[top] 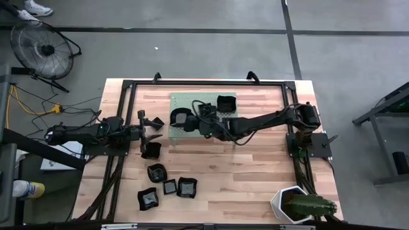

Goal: Pick & Place Mini shaped plates
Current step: Stack the leaf-shaped plate on top of the other leaf-shaped plates on the shelf, then stack the distorted square plate on top of the other distorted square plates on the shelf

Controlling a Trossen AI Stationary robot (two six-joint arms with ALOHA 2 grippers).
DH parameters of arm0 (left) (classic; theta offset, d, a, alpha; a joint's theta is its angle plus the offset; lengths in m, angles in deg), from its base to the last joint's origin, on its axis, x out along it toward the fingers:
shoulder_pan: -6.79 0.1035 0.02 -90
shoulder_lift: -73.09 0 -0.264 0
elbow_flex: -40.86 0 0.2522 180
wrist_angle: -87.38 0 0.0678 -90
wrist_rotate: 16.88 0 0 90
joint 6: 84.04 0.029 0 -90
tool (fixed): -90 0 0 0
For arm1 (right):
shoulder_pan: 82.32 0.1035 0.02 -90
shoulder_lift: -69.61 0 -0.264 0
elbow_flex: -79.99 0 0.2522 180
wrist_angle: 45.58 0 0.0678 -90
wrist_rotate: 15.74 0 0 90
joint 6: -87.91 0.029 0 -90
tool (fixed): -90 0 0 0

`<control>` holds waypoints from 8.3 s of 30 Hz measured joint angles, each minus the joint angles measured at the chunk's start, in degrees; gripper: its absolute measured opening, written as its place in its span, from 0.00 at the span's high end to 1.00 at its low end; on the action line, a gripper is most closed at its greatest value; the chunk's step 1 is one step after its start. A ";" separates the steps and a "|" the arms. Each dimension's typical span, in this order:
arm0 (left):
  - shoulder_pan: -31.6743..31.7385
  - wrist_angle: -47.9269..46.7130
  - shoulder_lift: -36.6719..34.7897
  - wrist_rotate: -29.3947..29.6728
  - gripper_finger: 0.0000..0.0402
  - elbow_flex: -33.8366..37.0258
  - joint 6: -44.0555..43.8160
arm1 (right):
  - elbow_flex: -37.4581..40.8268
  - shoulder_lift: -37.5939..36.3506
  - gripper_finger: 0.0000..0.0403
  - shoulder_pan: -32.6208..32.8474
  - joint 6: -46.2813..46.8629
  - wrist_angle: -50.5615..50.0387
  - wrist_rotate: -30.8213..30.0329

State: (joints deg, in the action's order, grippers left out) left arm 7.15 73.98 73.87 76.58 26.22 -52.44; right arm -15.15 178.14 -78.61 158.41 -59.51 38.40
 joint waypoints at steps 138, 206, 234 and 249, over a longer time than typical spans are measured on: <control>-0.01 0.00 -0.02 0.00 0.52 -0.01 0.01 | -41.90 30.85 0.69 10.16 -58.94 -49.78 49.78; -0.01 0.00 -0.01 0.00 0.52 -0.02 0.00 | -39.65 30.14 0.99 8.85 -60.04 -46.36 49.78; -0.01 0.01 -0.01 0.01 0.52 -0.02 0.01 | -39.69 7.53 1.00 4.85 -59.95 -66.38 36.29; -0.01 0.00 -0.01 0.00 0.52 -0.01 0.02 | -39.69 -10.51 1.00 -15.30 -45.97 -74.41 24.42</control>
State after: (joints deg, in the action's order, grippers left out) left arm 7.14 73.98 73.86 76.58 26.20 -52.43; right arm -54.84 167.64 -93.92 112.43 -133.92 62.82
